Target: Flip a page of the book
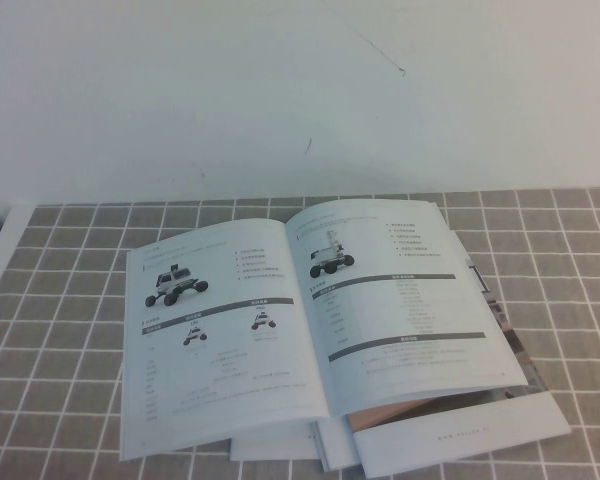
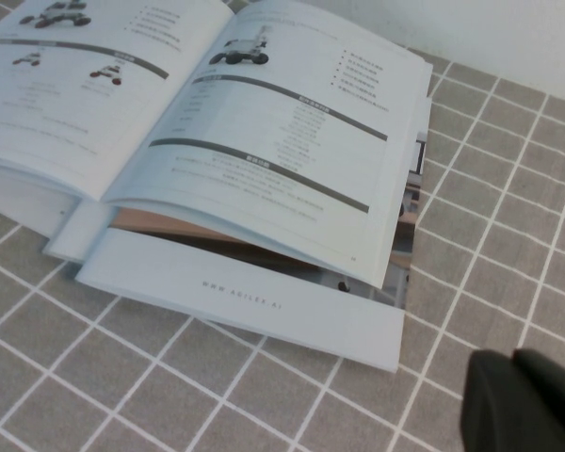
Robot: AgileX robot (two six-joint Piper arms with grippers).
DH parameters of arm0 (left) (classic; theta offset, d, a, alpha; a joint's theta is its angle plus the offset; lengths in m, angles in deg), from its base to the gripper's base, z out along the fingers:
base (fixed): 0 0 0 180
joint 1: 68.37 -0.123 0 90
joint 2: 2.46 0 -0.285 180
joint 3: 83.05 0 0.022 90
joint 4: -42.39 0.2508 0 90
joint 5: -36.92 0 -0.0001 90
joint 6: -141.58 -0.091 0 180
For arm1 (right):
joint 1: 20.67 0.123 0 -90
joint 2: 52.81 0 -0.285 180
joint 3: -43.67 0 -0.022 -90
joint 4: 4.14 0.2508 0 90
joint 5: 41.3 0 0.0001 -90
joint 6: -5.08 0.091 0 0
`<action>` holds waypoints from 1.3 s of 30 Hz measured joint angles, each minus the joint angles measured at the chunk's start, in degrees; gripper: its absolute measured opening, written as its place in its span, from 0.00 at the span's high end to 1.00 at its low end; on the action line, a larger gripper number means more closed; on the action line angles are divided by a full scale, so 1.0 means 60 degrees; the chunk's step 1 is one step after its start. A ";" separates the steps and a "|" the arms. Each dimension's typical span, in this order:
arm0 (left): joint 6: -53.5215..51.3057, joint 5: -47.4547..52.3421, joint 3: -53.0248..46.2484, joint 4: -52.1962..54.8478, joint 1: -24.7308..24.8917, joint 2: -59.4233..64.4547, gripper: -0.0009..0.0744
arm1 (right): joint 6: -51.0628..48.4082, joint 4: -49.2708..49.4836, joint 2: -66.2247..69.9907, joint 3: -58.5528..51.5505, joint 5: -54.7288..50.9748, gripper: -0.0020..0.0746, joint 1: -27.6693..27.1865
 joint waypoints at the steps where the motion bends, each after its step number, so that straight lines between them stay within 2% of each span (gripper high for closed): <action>1: 0.0018 0.0269 0.0000 -0.0014 -0.0080 0.0000 0.99 | 0.0000 0.0000 0.0000 0.0000 0.0000 0.98 0.0000; 4: 0.0174 0.0901 0.0000 -0.0174 -0.0415 0.0000 0.99 | 0.0000 0.0000 0.0000 0.0000 0.0000 0.98 0.0000; 9: 0.0222 0.1015 0.0000 -0.0281 -0.0892 -0.0023 0.99 | 0.0000 0.0000 0.0000 0.0000 0.0000 0.98 0.0000; 39: 0.0428 0.1038 0.0017 0.0105 -0.0977 -0.0030 0.99 | 0.0000 0.0013 0.0000 0.0000 0.0000 0.98 0.0000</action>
